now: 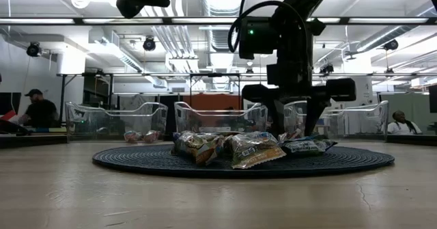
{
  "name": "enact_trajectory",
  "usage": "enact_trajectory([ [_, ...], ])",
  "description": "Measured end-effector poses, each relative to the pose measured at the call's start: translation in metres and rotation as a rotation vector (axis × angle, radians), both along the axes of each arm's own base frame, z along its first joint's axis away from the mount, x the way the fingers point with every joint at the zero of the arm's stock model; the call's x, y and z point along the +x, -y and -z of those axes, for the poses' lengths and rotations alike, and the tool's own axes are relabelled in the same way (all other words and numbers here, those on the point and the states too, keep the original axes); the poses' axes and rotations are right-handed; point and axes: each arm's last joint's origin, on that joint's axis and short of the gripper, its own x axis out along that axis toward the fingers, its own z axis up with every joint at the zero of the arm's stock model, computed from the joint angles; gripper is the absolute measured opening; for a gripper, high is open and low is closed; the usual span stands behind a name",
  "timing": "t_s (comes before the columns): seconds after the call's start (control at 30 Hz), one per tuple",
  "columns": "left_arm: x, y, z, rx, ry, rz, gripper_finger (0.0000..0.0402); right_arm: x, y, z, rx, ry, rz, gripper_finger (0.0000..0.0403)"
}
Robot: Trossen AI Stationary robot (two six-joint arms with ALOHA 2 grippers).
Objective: Pick and place Granola Bars by type
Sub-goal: Put the red granola bar into the left transparent bin
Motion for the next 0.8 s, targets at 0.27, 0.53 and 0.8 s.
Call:
enact_trajectory([
  [0.27, 0.0, 0.0, -0.0001, 0.0, 0.001, 0.0, 0.0, -0.0037, -0.0002, 0.0065, 0.0, -0.006, 0.0, 0.0195],
  [0.53, 0.0, 0.0, -0.0002, 0.0, 0.001, 0.0, 0.0, -0.005, -0.0003, 0.009, 0.001, -0.009, 0.014, 0.0181],
  [0.8, 0.0, 0.0, -0.0002, -0.002, 0.001, -0.001, 0.0, -0.0041, 0.0, 0.0078, 0.002, -0.008, 0.047, 0.0141],
])
